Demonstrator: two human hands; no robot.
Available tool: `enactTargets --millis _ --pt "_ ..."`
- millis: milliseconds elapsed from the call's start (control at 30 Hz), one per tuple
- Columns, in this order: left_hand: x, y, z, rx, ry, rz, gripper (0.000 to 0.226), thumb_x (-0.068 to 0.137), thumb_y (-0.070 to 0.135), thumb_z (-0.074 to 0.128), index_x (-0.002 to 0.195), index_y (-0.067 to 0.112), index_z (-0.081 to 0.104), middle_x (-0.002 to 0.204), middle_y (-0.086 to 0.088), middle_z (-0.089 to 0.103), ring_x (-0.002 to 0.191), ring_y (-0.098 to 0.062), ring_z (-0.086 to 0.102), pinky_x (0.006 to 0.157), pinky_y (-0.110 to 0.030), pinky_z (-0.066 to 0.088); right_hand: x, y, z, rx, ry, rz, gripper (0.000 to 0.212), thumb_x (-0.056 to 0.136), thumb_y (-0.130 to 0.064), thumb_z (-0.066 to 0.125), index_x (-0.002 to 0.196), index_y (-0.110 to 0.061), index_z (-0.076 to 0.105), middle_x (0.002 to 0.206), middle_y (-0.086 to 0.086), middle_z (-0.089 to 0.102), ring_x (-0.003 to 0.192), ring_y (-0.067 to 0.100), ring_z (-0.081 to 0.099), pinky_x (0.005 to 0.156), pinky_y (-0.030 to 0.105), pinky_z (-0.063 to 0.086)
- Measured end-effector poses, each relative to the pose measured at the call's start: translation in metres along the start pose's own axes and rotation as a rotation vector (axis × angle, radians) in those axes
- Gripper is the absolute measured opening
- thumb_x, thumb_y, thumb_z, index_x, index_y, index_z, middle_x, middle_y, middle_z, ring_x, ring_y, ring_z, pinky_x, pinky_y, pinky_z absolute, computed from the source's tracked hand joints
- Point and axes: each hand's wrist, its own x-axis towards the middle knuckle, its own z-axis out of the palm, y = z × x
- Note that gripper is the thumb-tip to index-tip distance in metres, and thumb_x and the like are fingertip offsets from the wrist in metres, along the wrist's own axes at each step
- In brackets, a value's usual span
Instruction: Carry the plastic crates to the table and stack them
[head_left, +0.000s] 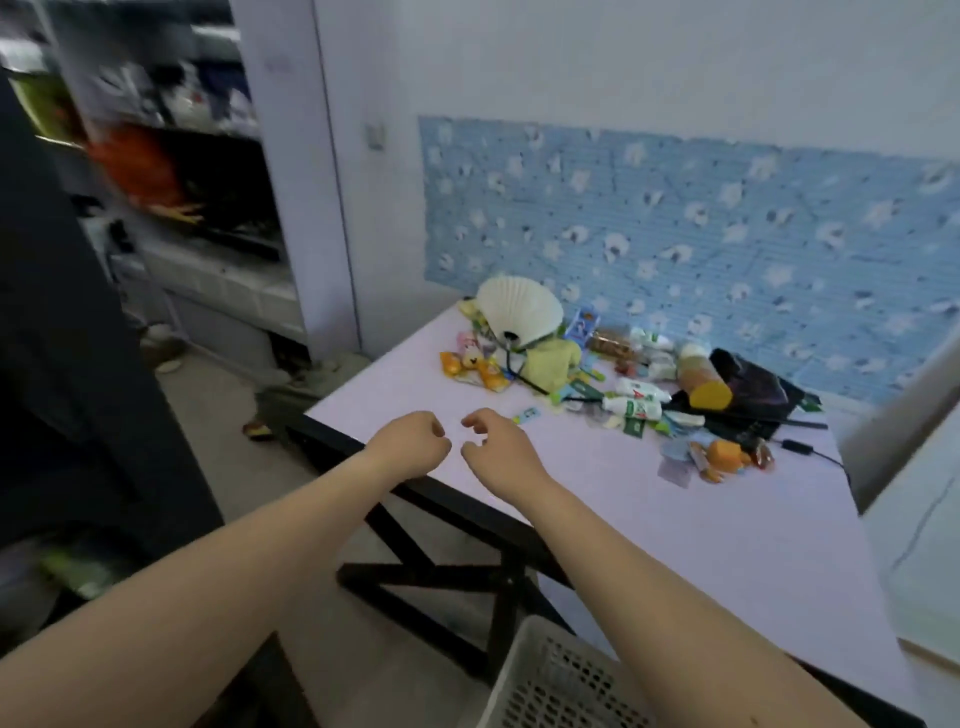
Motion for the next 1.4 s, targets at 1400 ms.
enactTargets --millis 1400 --pt "-0.579 -0.548 -0.519 -0.003 0.788 -0.805 0.041 0.091 0.023 0.051 0.13 0.012 0.056 0.131 -0.007 0.059 0.119 -0.022 0.056 0.103 -0.034 0.044 -0.248 -0.744 0.512 -0.198 -0.5 -1.2 0.054 0.085 -0.024 0.056 0.138 -0.02 0.044 0.134 0.009 0.048 0.116 0.028 0.053 0.093 0.043 0.051"
